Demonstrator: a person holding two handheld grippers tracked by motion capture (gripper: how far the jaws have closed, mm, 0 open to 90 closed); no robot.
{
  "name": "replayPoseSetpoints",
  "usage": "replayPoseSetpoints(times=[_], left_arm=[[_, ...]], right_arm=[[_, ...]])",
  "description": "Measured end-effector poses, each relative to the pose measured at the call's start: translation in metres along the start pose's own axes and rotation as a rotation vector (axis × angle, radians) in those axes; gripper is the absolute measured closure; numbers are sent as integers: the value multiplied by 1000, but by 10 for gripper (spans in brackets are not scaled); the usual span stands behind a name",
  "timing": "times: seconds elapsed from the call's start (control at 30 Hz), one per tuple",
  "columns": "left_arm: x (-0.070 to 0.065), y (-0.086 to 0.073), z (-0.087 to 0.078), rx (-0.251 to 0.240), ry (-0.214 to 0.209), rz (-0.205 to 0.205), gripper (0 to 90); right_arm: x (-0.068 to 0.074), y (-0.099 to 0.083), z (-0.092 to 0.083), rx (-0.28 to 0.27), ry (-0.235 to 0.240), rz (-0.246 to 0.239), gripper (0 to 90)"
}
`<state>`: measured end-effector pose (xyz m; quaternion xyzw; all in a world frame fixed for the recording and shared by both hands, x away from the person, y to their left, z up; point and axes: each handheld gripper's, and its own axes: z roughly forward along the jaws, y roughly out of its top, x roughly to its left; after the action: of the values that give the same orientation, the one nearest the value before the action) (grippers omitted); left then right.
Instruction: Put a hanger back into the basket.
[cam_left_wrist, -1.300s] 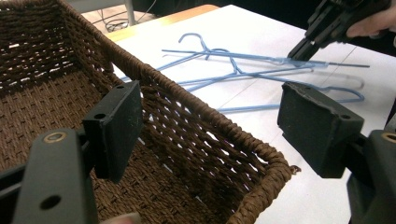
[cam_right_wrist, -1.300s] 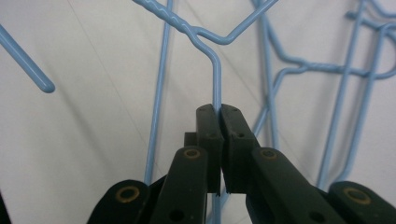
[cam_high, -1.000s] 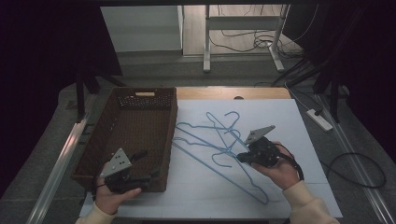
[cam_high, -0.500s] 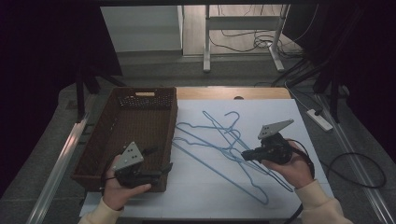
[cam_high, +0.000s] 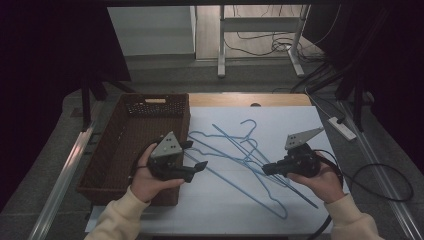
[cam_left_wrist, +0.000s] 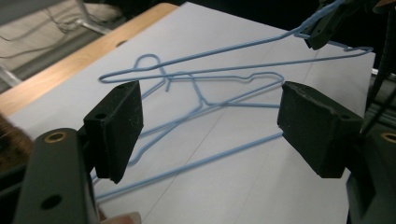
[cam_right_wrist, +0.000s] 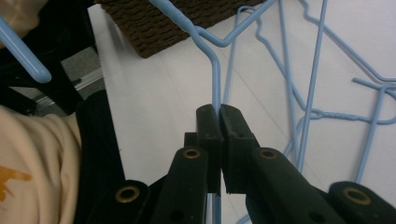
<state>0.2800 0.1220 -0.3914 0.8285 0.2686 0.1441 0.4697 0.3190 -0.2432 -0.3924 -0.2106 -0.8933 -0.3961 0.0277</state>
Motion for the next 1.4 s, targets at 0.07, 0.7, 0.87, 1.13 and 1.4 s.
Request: replayPoseSetpoints(times=[0.07, 0.7, 0.87, 1.13, 1.4], left_arm=[[3, 5, 9, 19, -7, 1, 227], [13, 36, 91, 209, -86, 211, 279], [11, 38, 97, 216, -114, 268, 326], [6, 38, 99, 240, -103, 357, 627], [-5, 36, 93, 289, -129, 462, 794]], right_arm=[[0, 0, -1, 1, 13, 5, 880], [-2, -1, -2, -4, 53, -5, 880], [-2, -1, -3, -7, 64, -9, 880], [-5, -3, -8, -14, 91, -22, 879], [-18, -1, -15, -8, 82, -30, 879]])
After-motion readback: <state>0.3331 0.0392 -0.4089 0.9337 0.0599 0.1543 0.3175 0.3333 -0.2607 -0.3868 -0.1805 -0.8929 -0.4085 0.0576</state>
